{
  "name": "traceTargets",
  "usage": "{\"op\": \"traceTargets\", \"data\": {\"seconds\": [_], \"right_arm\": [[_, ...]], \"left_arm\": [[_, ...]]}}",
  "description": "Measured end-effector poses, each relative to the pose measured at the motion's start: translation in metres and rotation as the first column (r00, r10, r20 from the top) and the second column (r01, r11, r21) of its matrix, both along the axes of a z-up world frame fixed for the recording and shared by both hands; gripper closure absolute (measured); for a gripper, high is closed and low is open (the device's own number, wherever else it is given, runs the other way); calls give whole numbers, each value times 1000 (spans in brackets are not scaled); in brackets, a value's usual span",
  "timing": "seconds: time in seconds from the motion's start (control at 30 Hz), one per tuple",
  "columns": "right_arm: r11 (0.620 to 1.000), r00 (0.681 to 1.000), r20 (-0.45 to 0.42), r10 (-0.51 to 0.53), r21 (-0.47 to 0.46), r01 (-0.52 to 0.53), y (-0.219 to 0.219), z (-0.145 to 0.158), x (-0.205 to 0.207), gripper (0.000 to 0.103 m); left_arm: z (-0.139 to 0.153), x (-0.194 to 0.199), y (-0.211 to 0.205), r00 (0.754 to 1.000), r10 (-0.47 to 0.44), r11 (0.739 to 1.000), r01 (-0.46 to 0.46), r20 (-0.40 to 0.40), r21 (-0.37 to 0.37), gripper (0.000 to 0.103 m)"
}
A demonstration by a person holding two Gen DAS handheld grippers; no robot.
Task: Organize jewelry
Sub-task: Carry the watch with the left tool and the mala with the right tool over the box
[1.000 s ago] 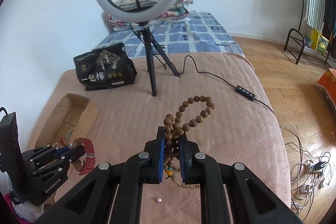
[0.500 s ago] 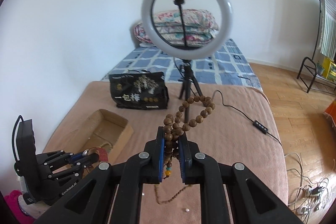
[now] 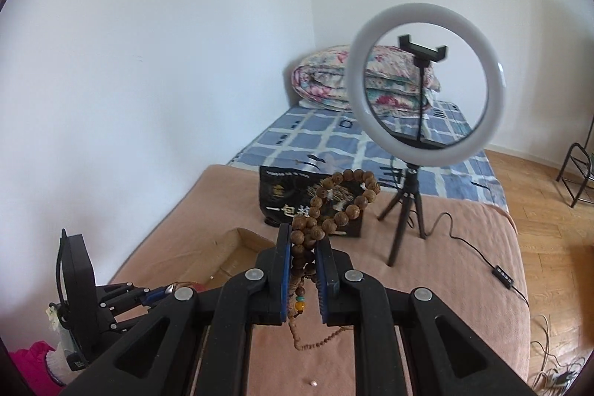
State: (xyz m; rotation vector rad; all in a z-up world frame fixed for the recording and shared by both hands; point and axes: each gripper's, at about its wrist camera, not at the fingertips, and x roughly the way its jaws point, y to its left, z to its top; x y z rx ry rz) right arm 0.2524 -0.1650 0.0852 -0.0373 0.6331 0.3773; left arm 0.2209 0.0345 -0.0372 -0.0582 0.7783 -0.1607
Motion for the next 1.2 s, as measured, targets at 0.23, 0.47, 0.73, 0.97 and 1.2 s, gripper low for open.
{"op": "traceTargets", "data": {"seconds": [0.23, 0.47, 0.73, 0.97, 1.2], "right_arm": [[999, 999, -6, 50, -1, -50, 41, -3, 13, 94], [995, 995, -5, 95, -16, -95, 81, -4, 27, 94], [992, 992, -39, 124, -35, -125, 118, -28, 50, 94], [990, 986, -108, 128, -44, -133, 129, -69, 71, 93], [991, 973, -196, 121, -29, -129, 130, -116, 89, 93]], "left_arm": [[-13, 0, 31, 999, 37, 999, -37, -24, 1, 93], [-28, 0, 53, 997, 57, 998, -57, -47, -8, 93], [-43, 3, 65, 996, 60, 998, -61, -71, -11, 93], [-58, 5, 70, 994, 54, 998, -56, -95, -17, 93], [-75, 5, 69, 992, 46, 999, -46, -117, 1, 93]]}}
